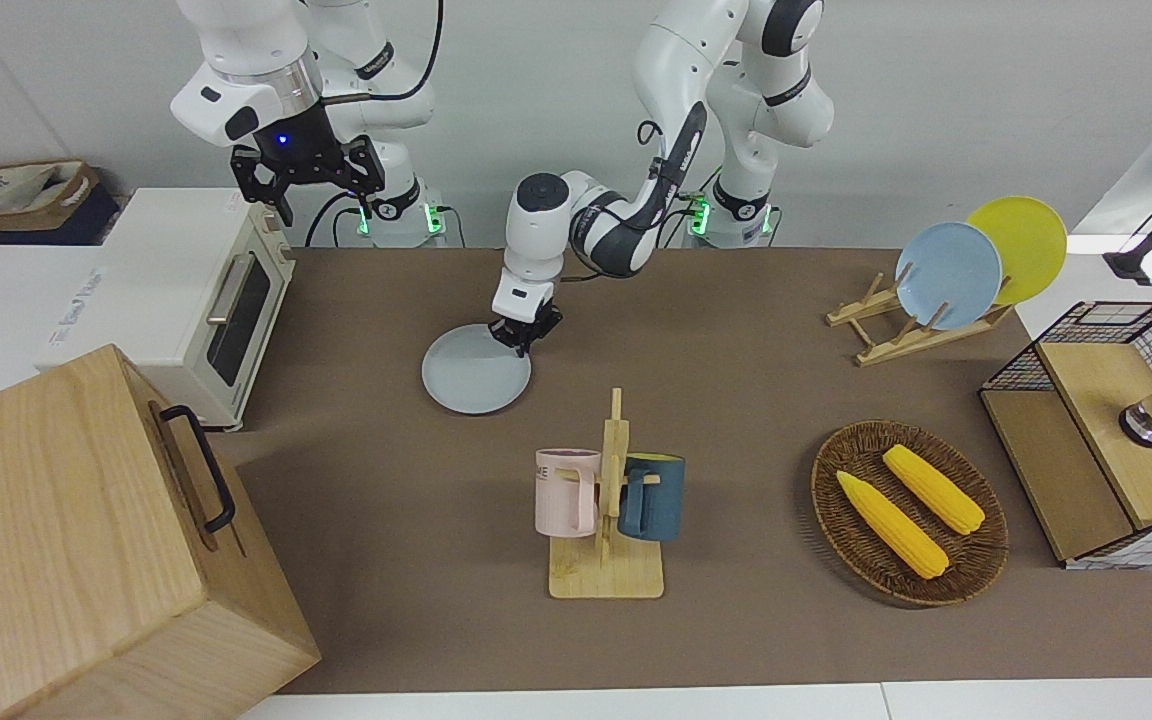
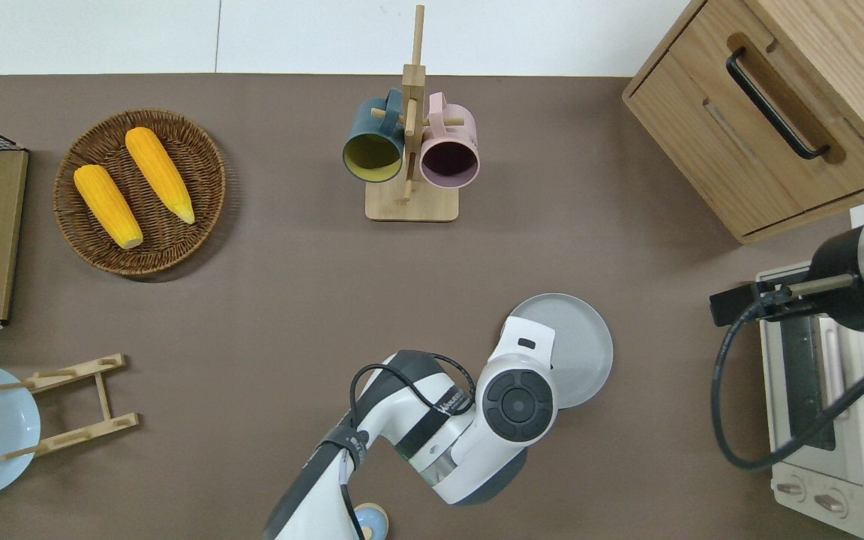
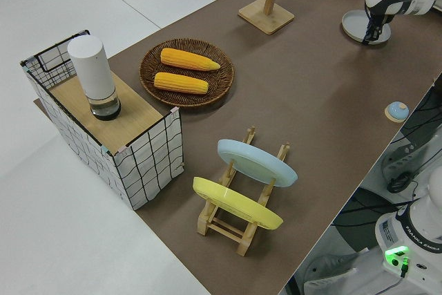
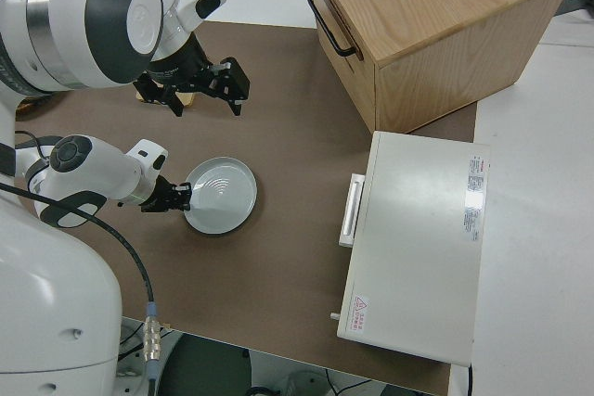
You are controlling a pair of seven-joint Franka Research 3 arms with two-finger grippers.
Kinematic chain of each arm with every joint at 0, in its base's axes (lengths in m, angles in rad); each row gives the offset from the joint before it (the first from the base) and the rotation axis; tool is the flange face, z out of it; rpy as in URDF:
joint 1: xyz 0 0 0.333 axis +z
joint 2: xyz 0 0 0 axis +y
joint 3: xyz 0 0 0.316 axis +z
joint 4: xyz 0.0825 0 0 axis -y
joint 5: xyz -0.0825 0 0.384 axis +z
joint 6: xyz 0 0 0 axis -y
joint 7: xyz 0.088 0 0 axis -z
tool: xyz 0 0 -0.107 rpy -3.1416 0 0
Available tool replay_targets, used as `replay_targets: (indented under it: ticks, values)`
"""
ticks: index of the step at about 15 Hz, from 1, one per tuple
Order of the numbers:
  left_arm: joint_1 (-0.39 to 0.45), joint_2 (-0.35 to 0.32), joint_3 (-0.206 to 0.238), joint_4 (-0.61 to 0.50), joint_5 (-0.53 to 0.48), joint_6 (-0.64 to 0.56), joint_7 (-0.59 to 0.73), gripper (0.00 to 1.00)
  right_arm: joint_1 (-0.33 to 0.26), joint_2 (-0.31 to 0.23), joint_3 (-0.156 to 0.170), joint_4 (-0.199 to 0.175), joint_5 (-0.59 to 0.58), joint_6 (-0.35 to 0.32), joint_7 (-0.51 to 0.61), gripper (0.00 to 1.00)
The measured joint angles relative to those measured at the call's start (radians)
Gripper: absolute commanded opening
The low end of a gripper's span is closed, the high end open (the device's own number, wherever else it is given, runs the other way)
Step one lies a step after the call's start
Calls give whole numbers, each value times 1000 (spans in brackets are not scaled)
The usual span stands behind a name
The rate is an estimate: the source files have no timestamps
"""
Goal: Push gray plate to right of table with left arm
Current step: 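Continue pushing the gray plate with the left gripper toward the toaster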
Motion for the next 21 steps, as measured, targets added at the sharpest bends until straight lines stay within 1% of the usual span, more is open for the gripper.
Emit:
replay_targets:
  ticks: [4, 7, 8, 10, 12, 13, 14, 16, 17, 19, 21]
  values:
    - [-34, 58, 2, 83, 1, -1, -17, 0, 0, 0, 0, 0, 0, 0, 0, 983]
    - [-41, 75, 4, 109, 1, -3, -18, 14, 0, 0, 0, 0, 0, 0, 0, 983]
    - [-41, 76, 4, 111, 2, -5, -18, 82, 0, 0, 0, 0, 0, 0, 0, 983]
    - [-43, 78, 3, 115, 27, -5, -18, 187, 0, 0, 0, 0, 0, 0, 0, 983]
    - [-44, 84, 3, 122, 40, -13, -20, 415, 0, 0, 0, 0, 0, 0, 0, 983]
    - [-44, 89, 5, 127, 44, -17, -20, 432, 0, 0, 0, 0, 0, 0, 0, 983]
    - [-44, 95, 7, 135, 45, -20, -20, 515, 0, 0, 0, 0, 0, 0, 0, 983]
    - [-39, 107, 13, 168, 50, -62, -20, 745, 0, 0, 0, 0, 0, 0, 0, 983]
    - [-33, 111, 18, 186, 52, -90, -19, 987, 0, 0, 0, 0, 0, 0, 0, 983]
    - [-17, 117, 21, 223, 54, -145, -12, 1000, 0, 0, 0, 0, 0, 0, 0, 983]
    - [-8, 117, 22, 248, 55, -171, -5, 998, 0, 0, 0, 0, 0, 0, 0, 983]
